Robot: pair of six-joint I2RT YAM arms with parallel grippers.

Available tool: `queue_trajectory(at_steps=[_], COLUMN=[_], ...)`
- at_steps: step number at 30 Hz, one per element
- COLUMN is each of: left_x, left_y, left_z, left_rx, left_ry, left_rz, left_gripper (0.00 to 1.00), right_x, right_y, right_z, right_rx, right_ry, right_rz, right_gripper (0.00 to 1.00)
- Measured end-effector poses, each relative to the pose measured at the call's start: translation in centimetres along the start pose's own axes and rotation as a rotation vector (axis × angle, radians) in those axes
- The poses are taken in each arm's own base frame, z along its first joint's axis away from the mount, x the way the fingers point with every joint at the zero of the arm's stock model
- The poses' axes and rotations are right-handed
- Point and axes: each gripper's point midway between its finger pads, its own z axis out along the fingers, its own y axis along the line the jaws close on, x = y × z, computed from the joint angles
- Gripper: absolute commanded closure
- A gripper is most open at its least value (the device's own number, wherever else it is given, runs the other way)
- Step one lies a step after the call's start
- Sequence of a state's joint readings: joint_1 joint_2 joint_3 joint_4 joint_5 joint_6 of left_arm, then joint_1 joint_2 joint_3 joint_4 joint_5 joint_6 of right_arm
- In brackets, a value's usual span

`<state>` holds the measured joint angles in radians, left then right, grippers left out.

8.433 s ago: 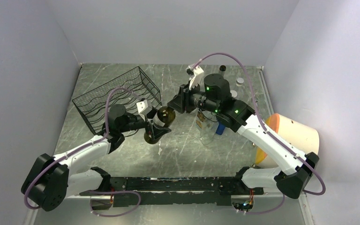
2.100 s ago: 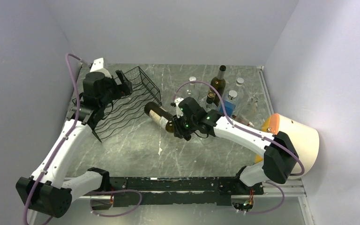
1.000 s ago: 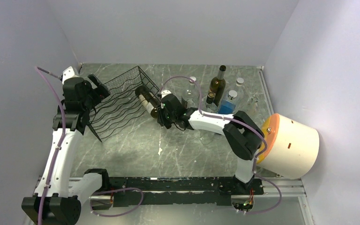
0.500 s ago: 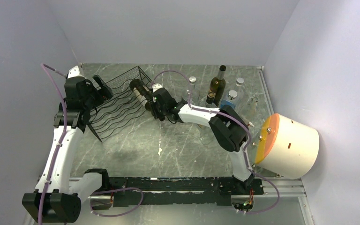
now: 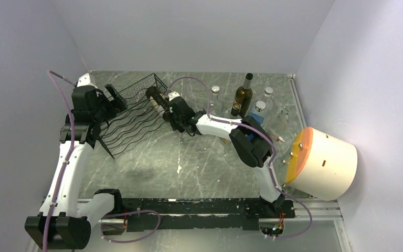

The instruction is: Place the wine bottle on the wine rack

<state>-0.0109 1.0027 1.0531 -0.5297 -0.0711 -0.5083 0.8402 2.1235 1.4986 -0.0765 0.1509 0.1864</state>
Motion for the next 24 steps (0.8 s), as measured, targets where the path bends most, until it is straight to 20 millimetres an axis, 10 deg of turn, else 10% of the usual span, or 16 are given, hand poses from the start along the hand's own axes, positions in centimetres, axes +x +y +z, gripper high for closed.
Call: queue_trajectory(at_steps=[12, 18, 24], left_x=[0.1, 0.2, 0.5], left_y=[-0.2, -0.2, 0.0], left_z=[0.0, 0.0, 0.2], left_rx=[0.014, 0.012, 0.004], left_ry=[0.008, 0.01, 0.026], left_rz=[0.003, 0.008, 0.012], left_gripper=[0.05, 0.05, 0.05], right_x=[-1.3, -1.8, -1.9], right_y=[-1.2, -2.5, -4.4], right_z=[1.0, 1.3, 1.4], right_rx=[0.046, 0.075, 0.111], right_ry=[-0.004, -0.007, -0.008], right_rz=[0.114, 0.151, 0.156], right_gripper=[0.97, 0.51, 0.32])
